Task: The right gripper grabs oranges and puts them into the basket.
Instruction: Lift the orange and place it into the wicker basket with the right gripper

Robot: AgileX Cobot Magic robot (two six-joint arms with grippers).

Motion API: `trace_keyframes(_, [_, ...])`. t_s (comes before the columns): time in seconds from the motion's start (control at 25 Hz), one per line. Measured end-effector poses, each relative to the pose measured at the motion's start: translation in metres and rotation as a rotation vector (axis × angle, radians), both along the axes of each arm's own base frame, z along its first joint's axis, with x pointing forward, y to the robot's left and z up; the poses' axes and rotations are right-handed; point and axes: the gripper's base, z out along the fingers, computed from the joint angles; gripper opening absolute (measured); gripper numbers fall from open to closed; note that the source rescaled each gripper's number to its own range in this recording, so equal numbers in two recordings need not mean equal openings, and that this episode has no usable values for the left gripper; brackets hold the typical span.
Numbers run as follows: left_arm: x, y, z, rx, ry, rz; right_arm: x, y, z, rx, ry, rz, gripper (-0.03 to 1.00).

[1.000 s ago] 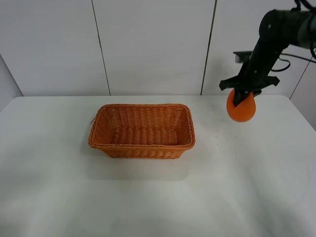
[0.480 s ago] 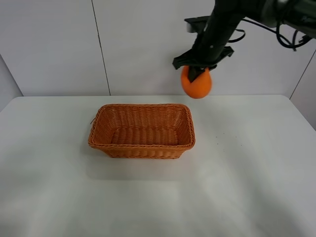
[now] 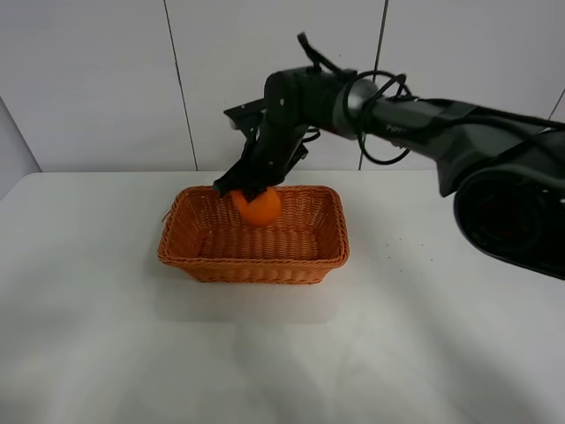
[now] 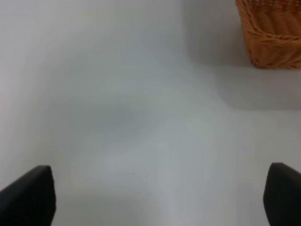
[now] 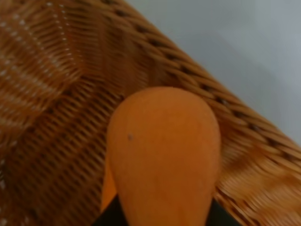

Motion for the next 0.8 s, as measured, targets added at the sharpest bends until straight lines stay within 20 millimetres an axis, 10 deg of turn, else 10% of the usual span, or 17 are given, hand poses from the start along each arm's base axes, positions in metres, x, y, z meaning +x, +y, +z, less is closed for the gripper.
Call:
trace_keyframes(0.16, [0.0,0.0,0.0,0.0,0.0,0.0,0.002,0.001,-0.026,-0.026,0.049,-0.003,0.04])
trace_keyframes(0.36, [0.0,0.0,0.0,0.0,0.0,0.0,-0.002,-0.001,-0.024,-0.057,0.093,0.01,0.78])
trace_keyframes(0.44, [0.0,0.0,0.0,0.0,0.0,0.0,-0.004,-0.002,-0.019,-0.076,0.112,0.026,0.92])
trace_keyframes(0.8, [0.0,0.0,0.0,0.0,0.0,0.0,-0.002,-0.013,0.052,-0.045,0.059,0.023,1.0])
